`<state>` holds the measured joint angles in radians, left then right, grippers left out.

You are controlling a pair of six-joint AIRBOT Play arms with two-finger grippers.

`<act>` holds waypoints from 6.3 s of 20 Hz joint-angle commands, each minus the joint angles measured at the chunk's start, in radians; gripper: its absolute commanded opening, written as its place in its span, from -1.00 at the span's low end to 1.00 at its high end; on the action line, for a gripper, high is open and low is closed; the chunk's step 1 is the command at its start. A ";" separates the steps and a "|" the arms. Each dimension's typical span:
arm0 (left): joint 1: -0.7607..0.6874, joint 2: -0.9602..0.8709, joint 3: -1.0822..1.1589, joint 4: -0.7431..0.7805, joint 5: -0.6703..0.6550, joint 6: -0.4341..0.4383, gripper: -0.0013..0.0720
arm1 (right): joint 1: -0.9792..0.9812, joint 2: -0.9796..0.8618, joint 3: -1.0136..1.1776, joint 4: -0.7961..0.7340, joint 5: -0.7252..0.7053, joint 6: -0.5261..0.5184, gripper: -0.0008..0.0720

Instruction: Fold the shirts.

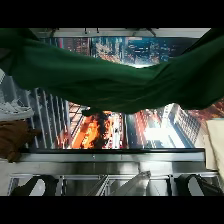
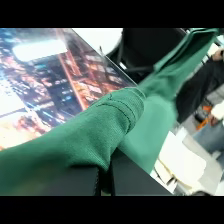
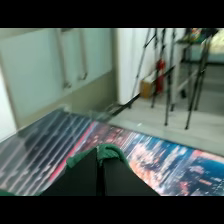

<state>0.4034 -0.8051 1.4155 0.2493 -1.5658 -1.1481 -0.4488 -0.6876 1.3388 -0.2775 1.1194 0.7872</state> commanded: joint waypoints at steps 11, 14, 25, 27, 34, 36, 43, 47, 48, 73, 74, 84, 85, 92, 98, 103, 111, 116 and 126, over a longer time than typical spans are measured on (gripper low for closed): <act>-0.002 -0.686 -0.255 0.117 0.297 0.216 1.00 | 0.356 -0.906 0.095 -0.082 -0.151 0.027 0.40; 0.093 -0.750 -0.122 0.135 0.178 0.195 1.00 | 0.209 -0.848 0.093 -0.137 0.073 0.106 0.40; 0.129 -0.735 -0.402 0.613 0.292 0.078 0.76 | 0.080 -0.702 -0.571 -0.389 0.125 0.232 0.14; 0.100 -0.770 -0.411 0.612 0.315 0.084 0.76 | 0.126 -0.701 -0.658 -0.389 0.124 0.235 0.14; -0.079 -0.955 -0.180 0.612 0.313 0.056 0.76 | 0.308 -0.702 -0.777 -0.365 0.075 0.291 0.14; -0.116 -1.014 -0.097 0.612 0.309 0.030 0.76 | 0.346 -0.702 -0.776 -0.357 0.033 0.291 0.11; -0.169 -1.143 0.113 0.618 0.166 -0.014 0.76 | 0.334 -0.702 -0.752 -0.228 0.002 0.179 -0.91; -0.115 -1.143 0.164 0.623 0.109 -0.051 0.76 | 0.166 -0.696 -0.720 -0.260 -0.034 0.187 -0.91; -0.100 -1.143 0.155 0.623 0.099 -0.053 0.77 | 0.124 -0.694 -0.719 -0.259 -0.056 0.193 -0.91; -0.007 -0.637 0.010 0.222 -0.143 0.010 -0.91 | 0.056 -0.251 -0.369 -0.132 0.314 0.162 -0.91; -0.006 -0.548 0.010 0.096 -0.176 0.015 -0.91 | 0.047 -0.181 -0.308 -0.087 0.314 0.157 -0.91; 0.294 0.107 0.010 -0.056 -0.120 0.016 -0.89 | -0.098 0.146 0.136 -0.157 0.028 0.118 -0.92; 0.336 0.083 0.010 -0.050 -0.127 0.016 -0.89 | -0.098 0.094 0.134 -0.129 0.062 0.124 -0.92; 0.010 -0.502 0.010 0.282 -0.095 0.028 -0.89 | 0.183 -0.530 -0.033 -0.043 0.158 0.125 -0.91; -0.145 -1.249 0.325 0.297 -0.014 0.010 -0.84 | 0.303 -1.112 0.018 0.033 -0.083 0.010 -0.68; -0.066 -1.426 0.663 0.056 -0.156 -0.154 1.00 | 0.129 -1.083 0.117 -0.130 0.069 0.062 0.19; -0.010 -0.955 0.045 0.300 -0.159 -0.013 0.36 | -0.006 -0.945 -0.228 -0.630 0.265 0.128 0.20; 0.088 -0.656 -0.332 0.460 -0.012 -0.003 0.36 | 0.013 -0.946 -0.357 -0.600 0.201 0.070 0.21; 0.337 -0.354 -0.760 0.649 0.151 -0.007 0.71 | 0.105 -0.946 -0.363 -0.377 0.083 -0.042 -0.84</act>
<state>0.6754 -1.2266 0.7719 0.8570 -1.4845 -1.1534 -0.3553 -1.6356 0.9771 -0.7483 1.1957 0.7891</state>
